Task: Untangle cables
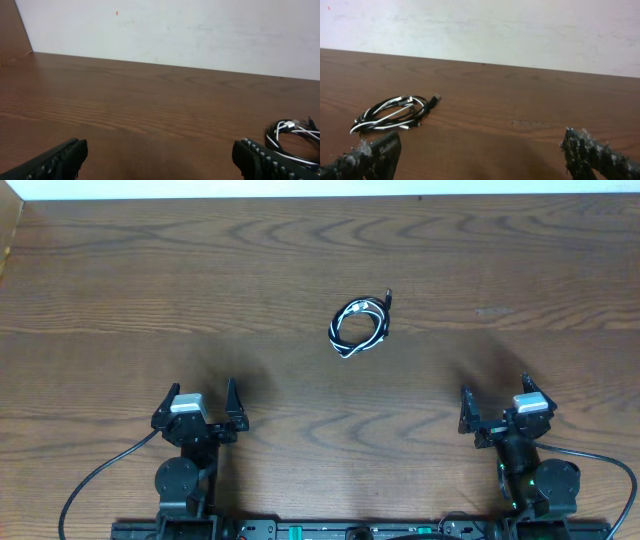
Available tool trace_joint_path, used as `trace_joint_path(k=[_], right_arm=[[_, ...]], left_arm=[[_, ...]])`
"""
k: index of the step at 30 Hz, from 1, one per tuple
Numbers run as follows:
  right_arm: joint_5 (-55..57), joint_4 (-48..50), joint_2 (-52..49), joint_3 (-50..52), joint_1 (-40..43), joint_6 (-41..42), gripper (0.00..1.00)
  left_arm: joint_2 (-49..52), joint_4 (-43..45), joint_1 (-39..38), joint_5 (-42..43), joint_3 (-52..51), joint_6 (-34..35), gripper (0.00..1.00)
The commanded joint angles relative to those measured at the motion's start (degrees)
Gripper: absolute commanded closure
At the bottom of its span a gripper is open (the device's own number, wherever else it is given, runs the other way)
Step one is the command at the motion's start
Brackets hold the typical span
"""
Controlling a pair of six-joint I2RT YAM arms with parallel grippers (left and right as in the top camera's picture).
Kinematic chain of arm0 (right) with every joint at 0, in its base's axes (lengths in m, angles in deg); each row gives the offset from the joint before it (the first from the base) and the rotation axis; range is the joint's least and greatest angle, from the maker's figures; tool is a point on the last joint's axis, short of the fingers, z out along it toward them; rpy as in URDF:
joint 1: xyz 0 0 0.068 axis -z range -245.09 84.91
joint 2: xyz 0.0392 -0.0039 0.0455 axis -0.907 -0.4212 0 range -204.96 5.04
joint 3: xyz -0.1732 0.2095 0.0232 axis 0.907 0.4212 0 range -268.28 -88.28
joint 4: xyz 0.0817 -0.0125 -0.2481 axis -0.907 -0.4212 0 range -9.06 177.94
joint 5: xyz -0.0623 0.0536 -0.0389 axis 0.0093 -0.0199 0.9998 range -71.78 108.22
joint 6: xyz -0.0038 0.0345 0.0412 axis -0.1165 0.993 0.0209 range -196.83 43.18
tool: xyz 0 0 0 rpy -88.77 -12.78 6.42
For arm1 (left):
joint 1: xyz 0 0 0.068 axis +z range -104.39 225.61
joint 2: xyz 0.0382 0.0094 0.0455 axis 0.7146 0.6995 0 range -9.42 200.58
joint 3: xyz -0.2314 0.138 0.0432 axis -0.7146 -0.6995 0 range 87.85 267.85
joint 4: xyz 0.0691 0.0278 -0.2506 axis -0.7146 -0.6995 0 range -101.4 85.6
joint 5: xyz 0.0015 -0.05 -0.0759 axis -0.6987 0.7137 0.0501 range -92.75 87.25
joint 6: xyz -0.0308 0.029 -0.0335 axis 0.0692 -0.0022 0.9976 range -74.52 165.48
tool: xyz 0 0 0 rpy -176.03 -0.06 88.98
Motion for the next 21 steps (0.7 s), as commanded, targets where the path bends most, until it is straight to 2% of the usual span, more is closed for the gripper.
trace_joint_path(k=[1, 21], right_arm=[[0.2, -0.2, 0.4, 0.2, -0.4, -0.2, 0.01], [0.2, 0.0, 0.4, 0.2, -0.4, -0.2, 0.01]], left_arm=[[0.0, -2.5, -0.2, -1.6, -0.9, -0.4, 0.02], [0.0, -2.3, -0.2, -2.3, -0.9, -0.4, 0.02]])
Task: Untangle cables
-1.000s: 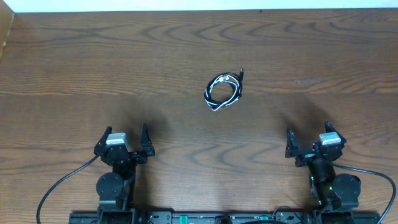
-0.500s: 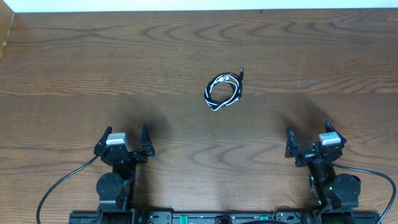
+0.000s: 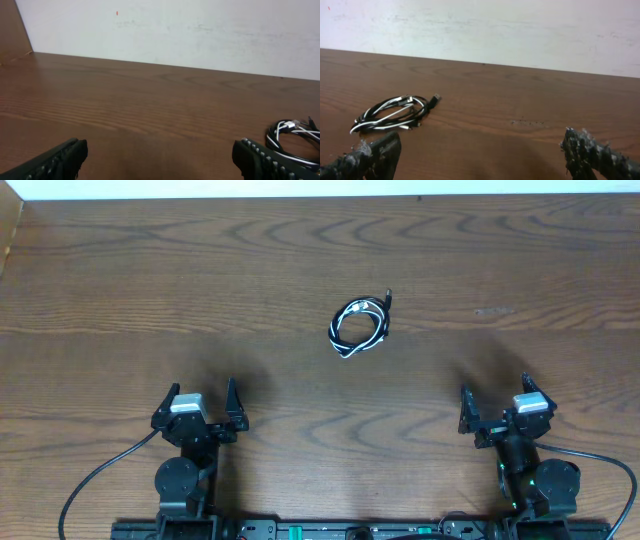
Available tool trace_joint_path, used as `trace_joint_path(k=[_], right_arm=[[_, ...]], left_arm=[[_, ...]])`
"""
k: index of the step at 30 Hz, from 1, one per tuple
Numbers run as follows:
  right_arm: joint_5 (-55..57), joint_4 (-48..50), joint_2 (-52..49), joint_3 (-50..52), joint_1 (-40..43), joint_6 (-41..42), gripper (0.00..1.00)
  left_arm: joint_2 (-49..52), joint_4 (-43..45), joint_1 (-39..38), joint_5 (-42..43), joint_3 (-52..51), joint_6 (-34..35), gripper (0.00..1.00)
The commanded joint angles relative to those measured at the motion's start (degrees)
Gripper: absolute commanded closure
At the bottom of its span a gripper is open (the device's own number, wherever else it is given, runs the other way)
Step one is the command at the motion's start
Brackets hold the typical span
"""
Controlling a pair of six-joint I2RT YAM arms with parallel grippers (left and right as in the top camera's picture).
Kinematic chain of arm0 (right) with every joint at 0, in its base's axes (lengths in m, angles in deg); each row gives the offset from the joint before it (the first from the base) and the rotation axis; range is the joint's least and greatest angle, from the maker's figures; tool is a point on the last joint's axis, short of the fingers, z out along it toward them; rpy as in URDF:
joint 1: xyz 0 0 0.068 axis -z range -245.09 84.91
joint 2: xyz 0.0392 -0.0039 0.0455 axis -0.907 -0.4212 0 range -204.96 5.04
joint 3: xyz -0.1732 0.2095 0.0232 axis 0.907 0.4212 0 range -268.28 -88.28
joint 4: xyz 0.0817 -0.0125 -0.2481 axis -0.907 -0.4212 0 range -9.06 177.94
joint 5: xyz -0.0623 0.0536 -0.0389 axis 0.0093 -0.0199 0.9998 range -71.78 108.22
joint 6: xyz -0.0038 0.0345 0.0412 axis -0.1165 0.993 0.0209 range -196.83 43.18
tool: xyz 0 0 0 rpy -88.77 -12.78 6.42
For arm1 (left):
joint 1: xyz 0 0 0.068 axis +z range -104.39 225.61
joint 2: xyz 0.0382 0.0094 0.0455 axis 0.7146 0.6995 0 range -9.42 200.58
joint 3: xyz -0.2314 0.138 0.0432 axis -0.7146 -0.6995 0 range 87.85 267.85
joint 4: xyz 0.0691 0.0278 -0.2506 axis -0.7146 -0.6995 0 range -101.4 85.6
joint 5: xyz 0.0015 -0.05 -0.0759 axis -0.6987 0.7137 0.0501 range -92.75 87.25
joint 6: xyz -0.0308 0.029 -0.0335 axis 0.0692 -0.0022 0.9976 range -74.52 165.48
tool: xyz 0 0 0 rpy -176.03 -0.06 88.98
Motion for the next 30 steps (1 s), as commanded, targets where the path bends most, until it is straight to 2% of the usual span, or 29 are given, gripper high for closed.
trace_joint_path(k=[1, 11, 17, 25, 30], right_arm=[[0.2, 0.0, 0.4, 0.2, -0.4, -0.2, 0.01], [-1.5, 0.0, 0.3, 0.2, -0.4, -0.1, 0.01], [-2.5, 0.0, -0.9, -0.9, -0.4, 2.8, 0.01], [-4.6, -0.4, -6.1, -5.6, -0.4, 2.8, 0.01], [-9.0, -0.5, -15.8, -13.5, -0.4, 2.8, 0.01]], left_arm=[[0.0, -2.3, -0.2, -2.2, -0.9, -0.4, 0.02], [0.2, -2.4, -0.2, -2.2, 0.5, -0.3, 0.02], [4.3, -2.4, -0.2, -1.6, 4.2, 1.2, 0.02], [15.3, -2.6, -0.2, 0.4, 12.9, 1.2, 0.02], [26.8, -7.7, -0.2, 5.0, 23.5, 2.5, 0.02]])
